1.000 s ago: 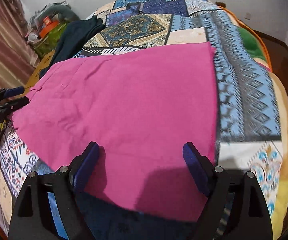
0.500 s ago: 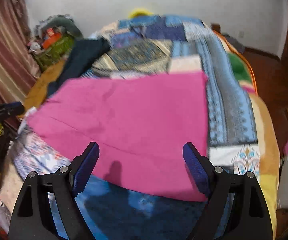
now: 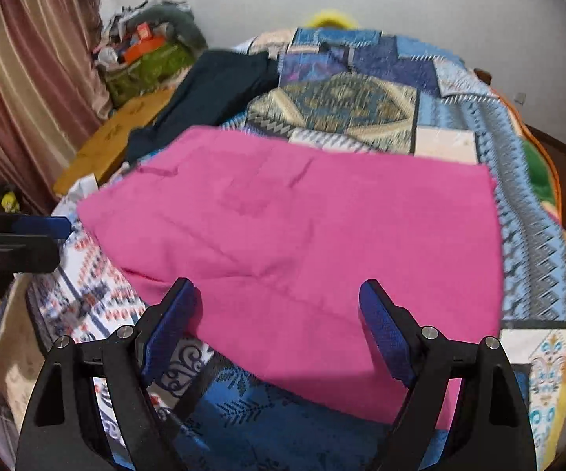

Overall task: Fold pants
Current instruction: 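Open both grippers and flatten the folded trousers on the quilt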

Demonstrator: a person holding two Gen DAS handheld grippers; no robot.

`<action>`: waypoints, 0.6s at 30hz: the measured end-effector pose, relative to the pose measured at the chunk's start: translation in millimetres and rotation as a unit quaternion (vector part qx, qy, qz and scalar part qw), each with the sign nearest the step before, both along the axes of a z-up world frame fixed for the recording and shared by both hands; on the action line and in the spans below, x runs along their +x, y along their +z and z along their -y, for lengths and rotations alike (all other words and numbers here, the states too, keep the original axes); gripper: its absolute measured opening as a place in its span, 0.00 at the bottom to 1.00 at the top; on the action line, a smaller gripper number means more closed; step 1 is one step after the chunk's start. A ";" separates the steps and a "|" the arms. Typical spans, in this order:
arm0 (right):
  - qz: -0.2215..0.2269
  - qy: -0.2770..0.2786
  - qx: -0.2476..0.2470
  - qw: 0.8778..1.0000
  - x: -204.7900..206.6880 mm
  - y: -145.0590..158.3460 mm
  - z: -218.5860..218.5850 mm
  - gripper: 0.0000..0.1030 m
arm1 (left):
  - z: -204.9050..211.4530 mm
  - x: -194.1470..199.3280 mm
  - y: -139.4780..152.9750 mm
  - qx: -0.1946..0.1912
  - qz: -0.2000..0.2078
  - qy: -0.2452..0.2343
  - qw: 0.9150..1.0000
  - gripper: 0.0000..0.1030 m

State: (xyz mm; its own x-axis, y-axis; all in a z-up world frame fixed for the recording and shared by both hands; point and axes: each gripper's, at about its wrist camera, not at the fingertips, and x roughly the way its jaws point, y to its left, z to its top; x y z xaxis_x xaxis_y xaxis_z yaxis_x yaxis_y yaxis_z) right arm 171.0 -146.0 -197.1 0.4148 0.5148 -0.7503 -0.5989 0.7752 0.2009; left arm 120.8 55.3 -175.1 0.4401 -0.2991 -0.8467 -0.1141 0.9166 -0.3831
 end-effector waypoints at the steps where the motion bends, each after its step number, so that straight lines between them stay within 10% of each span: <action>1: 0.003 -0.002 0.004 1.000 -1.8 0.7 2.1 0.81 | 1.2 0.9 -2.0 -0.005 -0.001 -0.001 1.000 0.81; 10: -0.019 -0.005 0.021 1.000 -3.4 -3.3 7.6 0.81 | -17.5 29.6 -23.2 -0.121 -0.010 0.042 0.992 0.79; 15: -0.025 -0.012 0.029 0.999 -4.3 -4.7 8.9 0.81 | -18.3 45.5 -27.0 -0.076 -0.014 0.067 0.995 0.35; 18: -0.025 -0.015 0.028 0.999 -4.0 -4.1 9.8 0.81 | -14.4 45.1 -25.8 -0.045 -0.005 0.065 0.997 0.27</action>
